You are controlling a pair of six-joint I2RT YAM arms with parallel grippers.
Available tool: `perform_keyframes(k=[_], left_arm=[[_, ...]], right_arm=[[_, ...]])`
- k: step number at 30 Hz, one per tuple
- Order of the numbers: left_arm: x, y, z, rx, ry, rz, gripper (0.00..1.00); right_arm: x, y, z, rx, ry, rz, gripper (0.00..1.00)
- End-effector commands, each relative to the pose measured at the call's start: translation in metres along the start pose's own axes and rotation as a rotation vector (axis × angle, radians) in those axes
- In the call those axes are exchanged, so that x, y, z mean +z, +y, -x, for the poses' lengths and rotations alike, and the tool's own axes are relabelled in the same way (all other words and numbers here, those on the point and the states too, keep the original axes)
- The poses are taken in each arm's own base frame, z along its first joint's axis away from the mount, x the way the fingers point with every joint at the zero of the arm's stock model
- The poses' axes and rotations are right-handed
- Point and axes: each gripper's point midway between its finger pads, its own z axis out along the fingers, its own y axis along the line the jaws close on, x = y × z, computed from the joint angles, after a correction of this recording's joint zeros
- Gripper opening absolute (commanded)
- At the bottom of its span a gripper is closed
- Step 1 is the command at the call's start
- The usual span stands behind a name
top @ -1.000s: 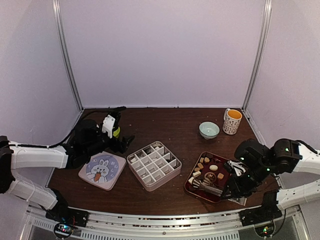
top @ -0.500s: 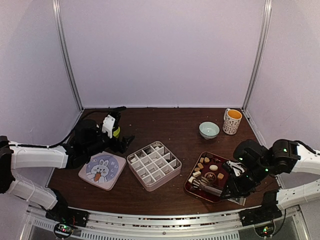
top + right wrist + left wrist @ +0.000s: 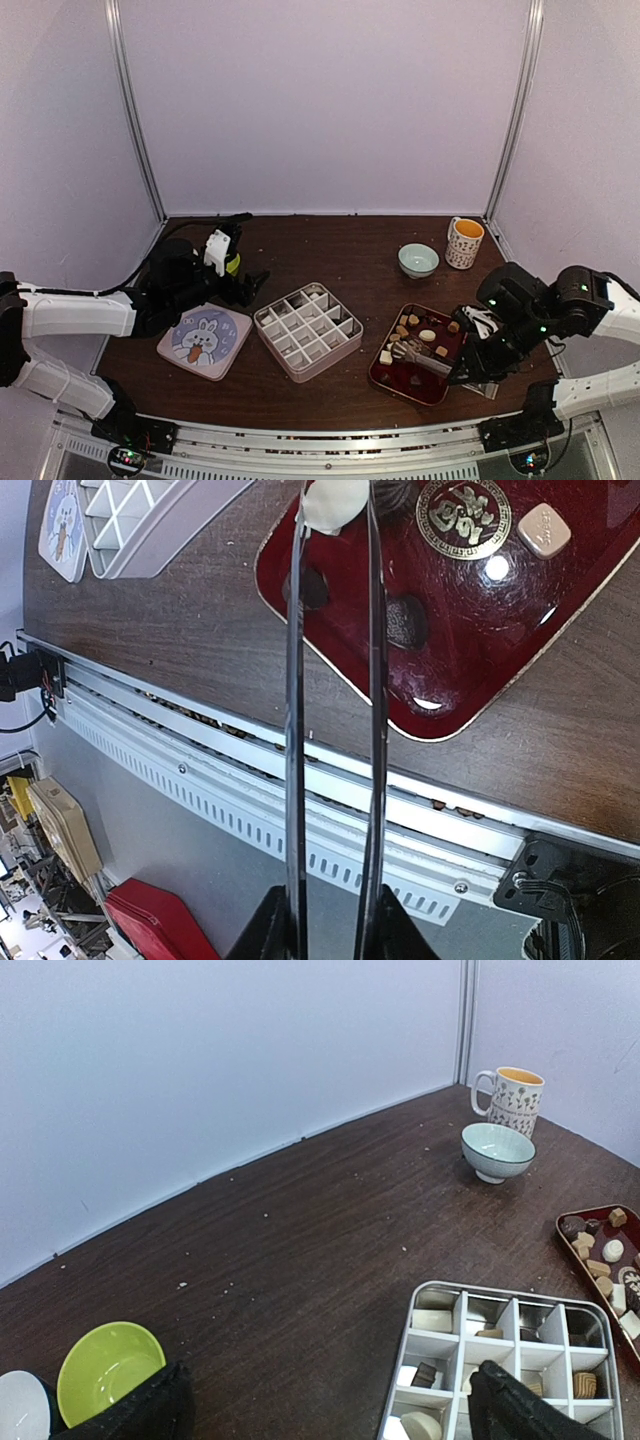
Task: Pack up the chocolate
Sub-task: Pick up the fake chocolate from the plate, then place the fake chocolate in the empty pocket of the box.
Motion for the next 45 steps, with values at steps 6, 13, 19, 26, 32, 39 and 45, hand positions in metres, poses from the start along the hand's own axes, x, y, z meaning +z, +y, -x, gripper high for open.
perform_keyframes(k=[6, 13, 19, 26, 32, 39, 45], left_arm=[[0.002, -0.002, 0.015, 0.008, -0.042, -0.004, 0.98], [0.001, -0.001, 0.014, 0.009, -0.041, 0.001, 0.98], [0.002, -0.001, 0.015, 0.009, -0.042, -0.002, 0.98], [0.002, -0.001, 0.014, 0.009, -0.040, -0.001, 0.98], [0.002, -0.001, 0.013, 0.010, -0.035, 0.002, 0.98], [0.001, 0.000, 0.014, 0.007, -0.038, 0.003, 0.98], [0.002, 0.000, 0.014, 0.008, -0.039, 0.002, 0.98]], right_arm=[[-0.026, 0.036, 0.031, -0.103, -0.110, 0.064, 0.23], [-0.034, 0.077, 0.061, -0.183, -0.193, 0.151, 0.22], [-0.028, 0.101, 0.082, -0.208, -0.242, 0.205, 0.22], [-0.010, 0.133, 0.108, -0.247, -0.290, 0.237, 0.22], [0.020, 0.146, 0.114, -0.314, -0.250, 0.173, 0.22], [0.048, 0.158, 0.115, -0.371, -0.201, 0.127, 0.22], [0.063, 0.165, 0.112, -0.396, -0.167, 0.119, 0.22]])
